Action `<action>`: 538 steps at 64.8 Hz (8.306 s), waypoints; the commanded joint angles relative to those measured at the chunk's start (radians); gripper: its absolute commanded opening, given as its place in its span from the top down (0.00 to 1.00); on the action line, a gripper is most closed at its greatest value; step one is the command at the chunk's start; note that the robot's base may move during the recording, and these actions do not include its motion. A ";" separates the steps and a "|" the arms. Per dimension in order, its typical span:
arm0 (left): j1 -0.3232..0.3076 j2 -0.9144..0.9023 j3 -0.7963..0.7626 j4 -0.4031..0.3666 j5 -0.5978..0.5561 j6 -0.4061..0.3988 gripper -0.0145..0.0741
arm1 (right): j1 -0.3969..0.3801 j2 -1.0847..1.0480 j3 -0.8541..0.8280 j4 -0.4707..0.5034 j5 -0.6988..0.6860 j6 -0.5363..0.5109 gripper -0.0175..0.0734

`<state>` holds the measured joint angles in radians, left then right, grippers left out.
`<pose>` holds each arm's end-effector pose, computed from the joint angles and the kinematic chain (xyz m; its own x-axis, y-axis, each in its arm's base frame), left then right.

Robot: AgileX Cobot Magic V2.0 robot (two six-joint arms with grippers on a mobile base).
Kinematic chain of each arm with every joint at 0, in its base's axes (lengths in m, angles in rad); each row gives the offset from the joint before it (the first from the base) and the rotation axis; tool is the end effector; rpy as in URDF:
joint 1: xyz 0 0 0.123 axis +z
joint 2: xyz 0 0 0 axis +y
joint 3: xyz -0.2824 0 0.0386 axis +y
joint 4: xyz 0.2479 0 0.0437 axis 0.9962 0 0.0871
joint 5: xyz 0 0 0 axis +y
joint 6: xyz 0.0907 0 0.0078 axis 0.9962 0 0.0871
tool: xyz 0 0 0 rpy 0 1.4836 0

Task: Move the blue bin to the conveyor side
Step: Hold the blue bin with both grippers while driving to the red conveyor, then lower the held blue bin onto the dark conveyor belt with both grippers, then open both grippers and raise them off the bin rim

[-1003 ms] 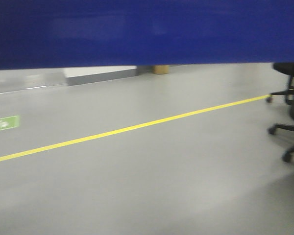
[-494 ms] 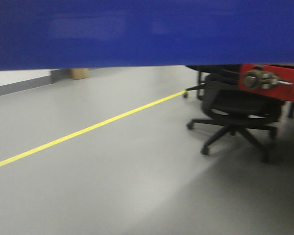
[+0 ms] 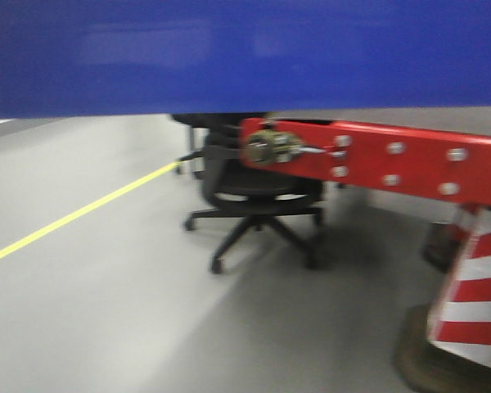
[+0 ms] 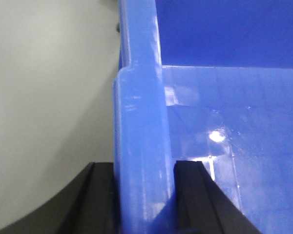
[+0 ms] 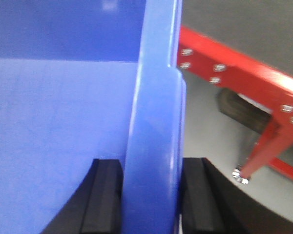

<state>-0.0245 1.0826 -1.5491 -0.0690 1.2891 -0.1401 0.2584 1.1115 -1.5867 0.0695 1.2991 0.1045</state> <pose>0.1705 -0.0102 0.4800 -0.6734 -0.1418 -0.7255 -0.0337 0.9863 -0.1615 0.1696 0.0511 0.4844 -0.6814 -0.0533 -0.7300 -0.2208 0.9658 0.1356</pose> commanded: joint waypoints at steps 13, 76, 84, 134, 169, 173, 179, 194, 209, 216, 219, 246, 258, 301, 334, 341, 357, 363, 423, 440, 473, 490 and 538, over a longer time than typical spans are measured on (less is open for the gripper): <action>0.002 -0.016 -0.012 0.031 -0.084 0.006 0.86 | -0.006 -0.018 -0.014 -0.057 -0.078 -0.016 0.90; 0.002 -0.016 -0.012 0.031 -0.084 0.006 0.86 | -0.006 -0.018 -0.014 -0.057 -0.078 -0.016 0.90; 0.002 -0.016 -0.012 0.031 -0.084 0.006 0.86 | -0.006 -0.018 -0.014 -0.057 -0.078 -0.016 0.90; 0.002 -0.016 -0.012 0.031 -0.084 0.006 0.86 | -0.006 -0.018 -0.014 -0.057 -0.078 -0.016 0.90; 0.002 -0.016 -0.012 0.031 -0.084 0.006 0.86 | -0.006 -0.018 -0.014 -0.057 -0.078 -0.016 0.90; 0.002 -0.016 -0.012 0.031 -0.084 0.006 0.86 | -0.006 -0.018 -0.014 -0.057 -0.078 -0.016 0.90; 0.002 -0.016 -0.012 0.031 -0.084 0.006 0.86 | -0.006 -0.018 -0.014 -0.057 -0.078 -0.016 0.90; 0.002 -0.016 -0.012 0.031 -0.084 0.006 0.86 | -0.006 -0.018 -0.014 -0.057 -0.078 -0.016 0.90; 0.002 -0.016 -0.012 0.031 -0.084 0.006 0.86 | -0.006 -0.018 -0.014 -0.057 -0.078 -0.016 0.90; 0.002 -0.016 -0.012 0.031 -0.084 0.006 0.86 | -0.006 -0.018 -0.014 -0.057 -0.078 -0.016 0.90; 0.002 -0.014 -0.012 0.031 -0.084 0.006 0.86 | -0.006 -0.017 -0.014 -0.057 -0.078 -0.016 0.90; 0.002 0.145 -0.011 0.020 -0.198 0.006 0.86 | -0.006 0.125 -0.014 -0.057 -0.157 -0.016 0.90; 0.002 0.243 -0.003 0.020 -0.264 0.006 0.86 | -0.006 0.206 0.012 -0.057 -0.256 -0.016 0.90; 0.002 0.298 0.368 -0.017 -0.749 0.006 0.86 | -0.006 0.321 0.310 -0.057 -0.643 -0.016 0.90; 0.002 0.396 0.369 -0.015 -0.850 0.006 0.86 | -0.006 0.393 0.310 -0.055 -0.680 -0.016 0.90; 0.002 0.399 0.369 -0.015 -0.879 0.006 0.86 | -0.006 0.404 0.310 -0.055 -0.678 -0.016 0.90; 0.002 0.399 0.369 -0.015 -0.885 0.006 0.84 | -0.006 0.404 0.310 -0.055 -0.711 -0.016 0.90; 0.002 0.399 0.369 -0.015 -0.880 0.006 0.71 | -0.006 0.404 0.310 -0.055 -0.712 -0.016 0.83; 0.002 0.251 0.059 0.027 -0.543 0.006 0.83 | -0.006 0.171 0.180 -0.070 -0.634 -0.016 0.80; 0.002 0.171 0.059 0.037 -0.568 0.006 0.77 | -0.006 0.071 0.180 -0.070 -0.719 -0.016 0.89; 0.002 -0.166 0.426 0.037 -0.747 0.006 0.86 | -0.006 -0.231 0.567 -0.070 -0.822 -0.016 0.90; 0.002 -0.450 0.892 0.037 -1.076 0.006 0.86 | -0.006 -0.451 0.922 -0.099 -1.155 -0.016 0.90; 0.002 -1.083 1.319 0.075 -1.097 0.006 0.86 | -0.006 -0.988 1.287 -0.101 -1.071 -0.016 0.90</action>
<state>-0.0245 0.0146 -0.2329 0.0000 0.1999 -0.1307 0.2519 0.1390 -0.2958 -0.0204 0.2415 0.0956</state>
